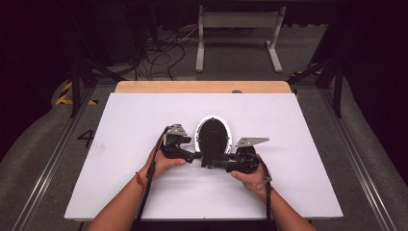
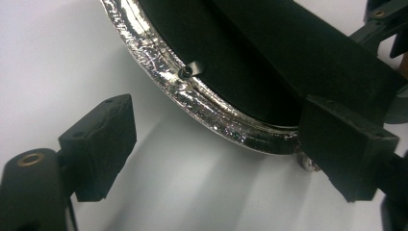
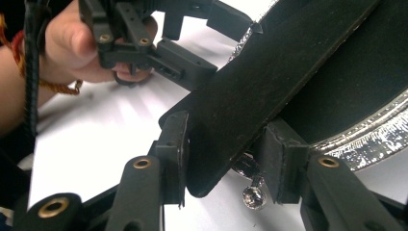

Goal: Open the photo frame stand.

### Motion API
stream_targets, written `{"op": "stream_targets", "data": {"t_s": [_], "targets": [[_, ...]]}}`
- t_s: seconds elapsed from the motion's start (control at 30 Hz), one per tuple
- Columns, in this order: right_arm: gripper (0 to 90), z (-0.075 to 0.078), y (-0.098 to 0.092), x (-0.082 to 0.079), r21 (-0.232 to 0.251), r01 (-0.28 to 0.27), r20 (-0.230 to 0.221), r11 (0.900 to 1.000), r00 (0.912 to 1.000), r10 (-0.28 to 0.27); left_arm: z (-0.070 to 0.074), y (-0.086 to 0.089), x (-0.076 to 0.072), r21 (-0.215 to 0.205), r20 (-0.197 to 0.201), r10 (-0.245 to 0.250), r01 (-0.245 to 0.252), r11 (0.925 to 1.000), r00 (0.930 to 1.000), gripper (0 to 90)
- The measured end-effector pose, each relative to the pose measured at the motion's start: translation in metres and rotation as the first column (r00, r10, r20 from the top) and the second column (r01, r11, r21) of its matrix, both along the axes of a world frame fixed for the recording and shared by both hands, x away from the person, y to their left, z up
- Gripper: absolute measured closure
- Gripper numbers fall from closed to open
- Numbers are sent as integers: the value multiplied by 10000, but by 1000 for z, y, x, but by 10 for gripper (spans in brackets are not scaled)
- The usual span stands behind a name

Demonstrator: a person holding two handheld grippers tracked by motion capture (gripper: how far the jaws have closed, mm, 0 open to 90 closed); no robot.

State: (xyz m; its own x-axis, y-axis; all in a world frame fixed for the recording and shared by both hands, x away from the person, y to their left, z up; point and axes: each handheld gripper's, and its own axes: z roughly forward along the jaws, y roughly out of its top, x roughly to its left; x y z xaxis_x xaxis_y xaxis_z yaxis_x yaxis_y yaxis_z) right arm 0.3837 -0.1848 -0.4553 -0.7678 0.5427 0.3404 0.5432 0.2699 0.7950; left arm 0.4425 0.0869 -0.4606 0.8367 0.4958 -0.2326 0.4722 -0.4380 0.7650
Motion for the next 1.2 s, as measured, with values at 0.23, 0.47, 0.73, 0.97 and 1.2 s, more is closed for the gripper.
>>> {"op": "stream_targets", "data": {"t_s": [0.23,0.47,0.73,0.97,1.2], "targets": [[575,0,-1,-1,-74,-225,265,9997,9994,227,-1,1,1,-210,52,-368,369,9991,9993,229],[575,-1,-2,-3,-17,-368,492,9993,9981,368,-1,5,4,-944,-195,-681,660,9933,9975,237],[578,1,0,-7,-190,-778,848,9968,9933,791,1,10,5,-1011,-101,-589,576,9932,9982,349],[576,1,-1,-8,-245,-827,817,9963,9931,844,3,17,5,-1253,61,-524,527,9907,9986,518],[602,0,2,-8,-100,-754,732,9971,9944,759,17,21,-3,-1371,1087,-297,446,9895,9936,627]]}}
